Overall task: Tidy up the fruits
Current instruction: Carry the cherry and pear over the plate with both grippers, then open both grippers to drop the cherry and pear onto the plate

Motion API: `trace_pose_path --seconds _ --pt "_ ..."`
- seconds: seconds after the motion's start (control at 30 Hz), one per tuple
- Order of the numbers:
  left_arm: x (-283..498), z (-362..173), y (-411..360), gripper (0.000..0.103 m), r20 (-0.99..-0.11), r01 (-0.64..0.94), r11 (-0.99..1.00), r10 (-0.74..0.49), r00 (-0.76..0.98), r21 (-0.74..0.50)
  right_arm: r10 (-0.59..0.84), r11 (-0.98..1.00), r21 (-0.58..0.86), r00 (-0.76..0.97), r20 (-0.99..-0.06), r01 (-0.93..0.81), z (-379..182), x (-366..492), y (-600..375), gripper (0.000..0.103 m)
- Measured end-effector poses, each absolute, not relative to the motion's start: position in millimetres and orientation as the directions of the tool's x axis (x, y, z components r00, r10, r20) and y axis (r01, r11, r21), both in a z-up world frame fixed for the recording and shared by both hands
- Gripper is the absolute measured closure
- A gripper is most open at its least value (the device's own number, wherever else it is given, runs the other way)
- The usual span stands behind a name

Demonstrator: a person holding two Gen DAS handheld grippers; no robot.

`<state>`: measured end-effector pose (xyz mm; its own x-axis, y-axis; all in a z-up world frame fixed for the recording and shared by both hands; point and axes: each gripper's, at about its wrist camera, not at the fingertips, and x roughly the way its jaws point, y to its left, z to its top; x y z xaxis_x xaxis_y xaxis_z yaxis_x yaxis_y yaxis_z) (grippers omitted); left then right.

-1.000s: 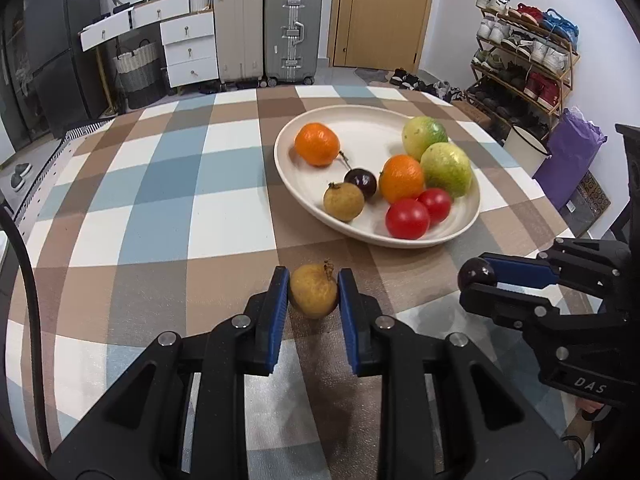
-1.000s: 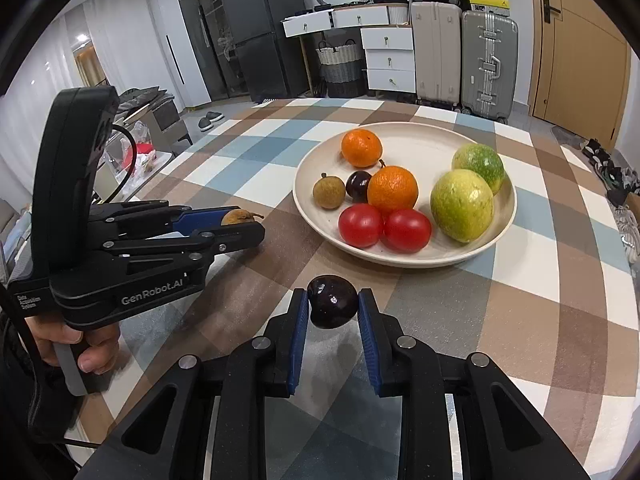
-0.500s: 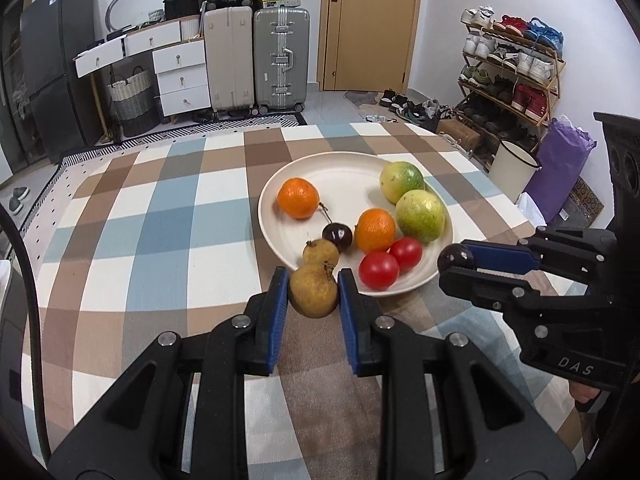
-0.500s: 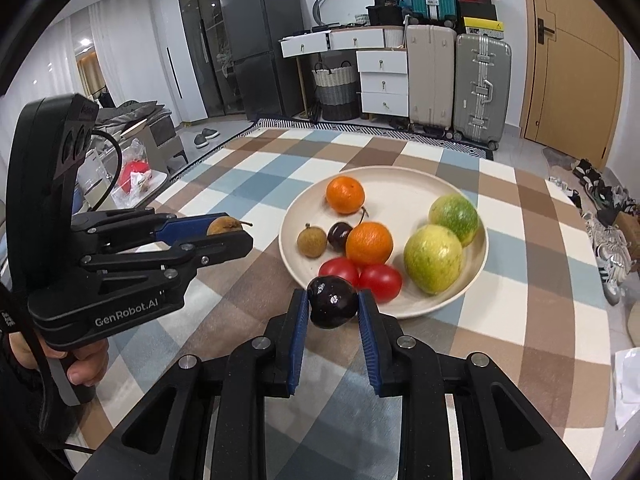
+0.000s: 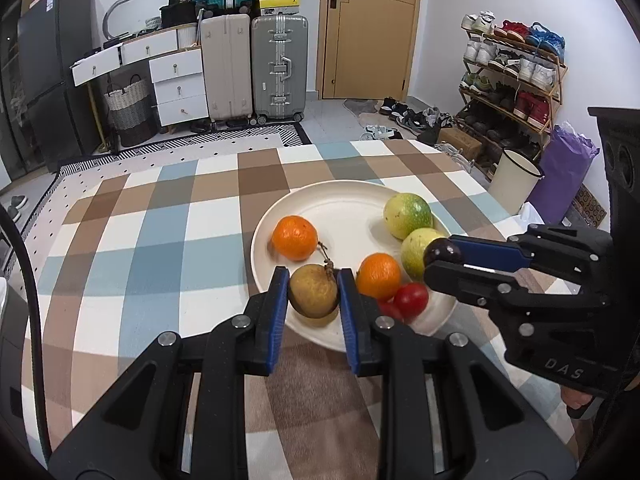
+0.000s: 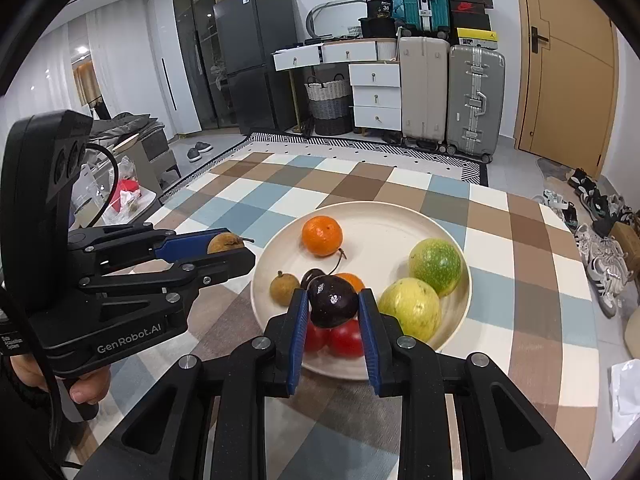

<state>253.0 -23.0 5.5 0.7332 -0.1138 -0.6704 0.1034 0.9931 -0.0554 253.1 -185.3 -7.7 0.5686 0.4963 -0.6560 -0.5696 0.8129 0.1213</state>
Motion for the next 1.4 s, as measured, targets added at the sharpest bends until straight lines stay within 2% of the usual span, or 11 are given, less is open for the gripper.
trace_pose_path --seconds 0.83,1.0,1.1,1.17,1.27,1.3,1.33,1.37,1.4 --pt "319 -14 -38 0.081 -0.678 0.129 0.99 -0.134 0.723 -0.058 0.441 0.845 0.099 0.581 -0.685 -0.525 -34 323 -184 0.077" --pt "316 -11 -36 0.081 -0.666 0.132 0.989 -0.145 0.732 -0.07 0.433 0.854 0.1 0.589 -0.683 -0.511 -36 322 -192 0.073" --pt "312 -11 -35 0.08 -0.668 0.127 0.989 -0.142 0.731 -0.071 0.427 0.858 0.096 0.599 -0.677 -0.504 -35 317 -198 0.066" --pt "309 -12 -33 0.076 -0.67 0.124 0.99 -0.139 0.729 -0.071 0.428 0.861 0.1 0.603 -0.673 -0.499 -34 314 -201 0.058" --pt "304 -11 -32 0.06 -0.664 0.11 0.992 -0.125 0.737 -0.064 0.424 0.864 0.096 0.612 -0.668 -0.494 -32 310 -205 0.049" --pt "301 -10 -31 0.052 -0.661 0.106 0.992 -0.121 0.741 -0.062 0.423 0.865 0.094 0.614 -0.667 -0.493 -31 308 -205 0.047" --pt "298 -9 -30 0.043 -0.655 0.103 0.993 -0.117 0.746 -0.06 0.422 0.866 0.094 0.615 -0.666 -0.492 -31 306 -206 0.038" --pt "295 -8 -29 0.041 -0.648 0.101 0.993 -0.114 0.753 -0.057 0.423 0.866 0.095 0.618 -0.663 -0.49 -30 304 -206 0.026" --pt "292 -6 -27 0.037 -0.639 0.095 0.994 -0.105 0.762 -0.05 0.424 0.868 0.097 0.626 -0.655 -0.487 -29 302 -207 0.021"
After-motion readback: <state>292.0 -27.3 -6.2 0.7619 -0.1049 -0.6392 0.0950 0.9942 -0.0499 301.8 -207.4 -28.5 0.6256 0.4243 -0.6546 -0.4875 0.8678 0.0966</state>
